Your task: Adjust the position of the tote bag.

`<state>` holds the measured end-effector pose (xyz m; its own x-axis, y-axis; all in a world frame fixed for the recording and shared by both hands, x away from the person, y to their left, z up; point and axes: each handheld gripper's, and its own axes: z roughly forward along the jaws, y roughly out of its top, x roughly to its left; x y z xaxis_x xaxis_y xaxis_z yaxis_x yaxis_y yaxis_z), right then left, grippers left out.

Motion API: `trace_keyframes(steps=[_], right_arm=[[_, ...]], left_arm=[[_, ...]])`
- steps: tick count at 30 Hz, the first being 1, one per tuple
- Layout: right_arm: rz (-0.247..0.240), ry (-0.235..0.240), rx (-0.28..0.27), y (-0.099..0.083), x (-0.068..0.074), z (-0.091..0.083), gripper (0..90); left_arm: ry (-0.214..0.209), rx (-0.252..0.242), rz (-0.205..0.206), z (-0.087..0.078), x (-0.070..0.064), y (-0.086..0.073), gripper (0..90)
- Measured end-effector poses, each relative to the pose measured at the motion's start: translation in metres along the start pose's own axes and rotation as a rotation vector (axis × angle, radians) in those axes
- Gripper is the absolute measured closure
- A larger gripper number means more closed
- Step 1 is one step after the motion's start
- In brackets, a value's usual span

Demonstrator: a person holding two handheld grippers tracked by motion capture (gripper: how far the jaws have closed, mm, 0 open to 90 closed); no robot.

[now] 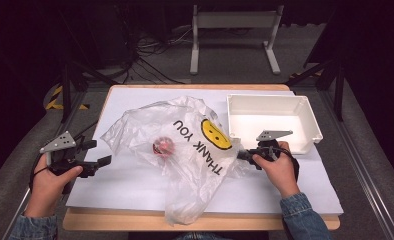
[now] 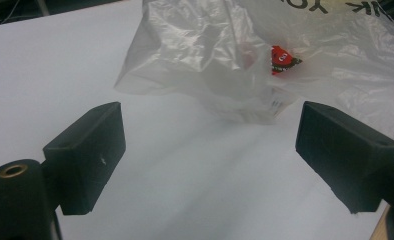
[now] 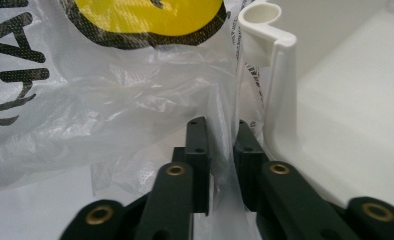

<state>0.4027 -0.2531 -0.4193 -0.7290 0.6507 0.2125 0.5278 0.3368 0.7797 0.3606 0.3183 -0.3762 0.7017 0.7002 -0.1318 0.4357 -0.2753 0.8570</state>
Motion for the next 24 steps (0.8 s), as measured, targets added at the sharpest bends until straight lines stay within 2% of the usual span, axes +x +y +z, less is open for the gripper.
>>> trace_keyframes(steps=[4,5,6,7,8,10,14,16,18,19,22,24], right_arm=[[-0.023,0.004,0.015,0.005,0.005,-0.007,61.8],[-0.028,0.005,0.013,0.006,0.006,-0.009,55.2],[-0.028,0.005,0.013,0.006,0.006,-0.009,55.2],[-0.067,-0.004,0.021,0.01,0.01,-0.014,41.6],[-0.082,-0.008,0.022,0.011,0.012,-0.016,36.7],[-0.089,-0.006,0.023,0.012,0.013,-0.018,33.2],[-0.136,0.008,0.052,0.02,0.021,-0.028,24.0],[-0.171,0.014,0.07,0.026,0.027,-0.035,22.2],[-0.18,0.014,0.067,0.027,0.029,-0.037,21.4],[-0.199,0.008,0.047,0.033,0.035,-0.043,20.4],[-0.219,0.011,0.014,0.04,0.044,-0.046,19.7],[-0.232,0.014,0.01,0.043,0.048,-0.045,19.8]], left_arm=[[0.002,-0.002,-0.002,0.0,0.0,0.0,13.3],[0.002,-0.002,0.0,0.0,0.0,0.0,13.4],[0.002,-0.002,0.0,0.0,0.0,0.0,13.3],[0.003,-0.002,0.0,0.0,0.0,0.0,13.3],[0.002,0.0,0.001,-0.001,0.0,0.0,13.3],[0.002,0.002,-0.002,-0.001,-0.001,0.0,13.3],[0.006,0.001,-0.001,-0.003,-0.001,-0.001,13.3],[0.007,0.001,-0.005,-0.004,-0.002,-0.002,13.3],[0.01,0.0,-0.009,-0.005,-0.002,-0.003,13.3],[0.01,0.001,-0.003,-0.005,-0.001,-0.003,13.3],[0.016,0.003,-0.008,-0.007,-0.002,-0.005,13.3],[0.019,0.002,-0.005,-0.007,-0.003,-0.005,13.3]])
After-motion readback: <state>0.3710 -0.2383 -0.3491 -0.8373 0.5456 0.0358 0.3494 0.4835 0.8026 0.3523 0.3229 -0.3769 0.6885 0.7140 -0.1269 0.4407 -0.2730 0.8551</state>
